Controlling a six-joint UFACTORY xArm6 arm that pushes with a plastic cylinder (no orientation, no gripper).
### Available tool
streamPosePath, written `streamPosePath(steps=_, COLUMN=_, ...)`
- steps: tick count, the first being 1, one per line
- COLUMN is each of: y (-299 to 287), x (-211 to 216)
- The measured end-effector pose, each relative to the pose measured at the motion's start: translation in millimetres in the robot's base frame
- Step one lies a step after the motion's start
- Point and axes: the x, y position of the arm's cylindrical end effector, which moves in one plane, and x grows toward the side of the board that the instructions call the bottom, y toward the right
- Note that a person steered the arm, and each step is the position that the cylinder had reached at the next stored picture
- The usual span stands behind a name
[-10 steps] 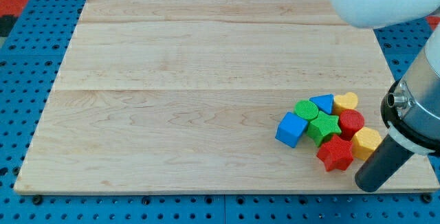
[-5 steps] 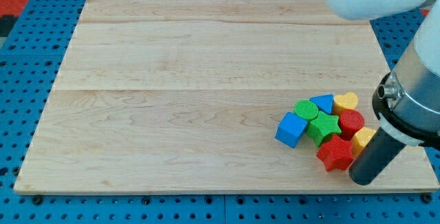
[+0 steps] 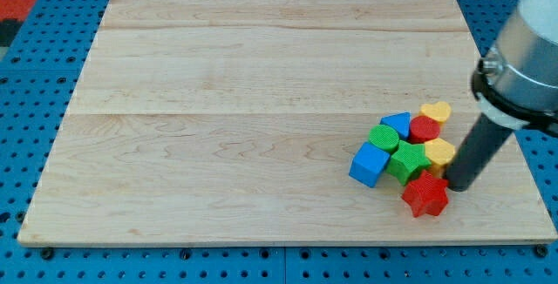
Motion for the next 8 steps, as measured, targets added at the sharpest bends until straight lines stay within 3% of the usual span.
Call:
streamPosePath(steps=3, y=6, x=-26)
streamPosePath(steps=6, y=-74, x=-110)
streamPosePath(steps=8, y=-181, x=-117)
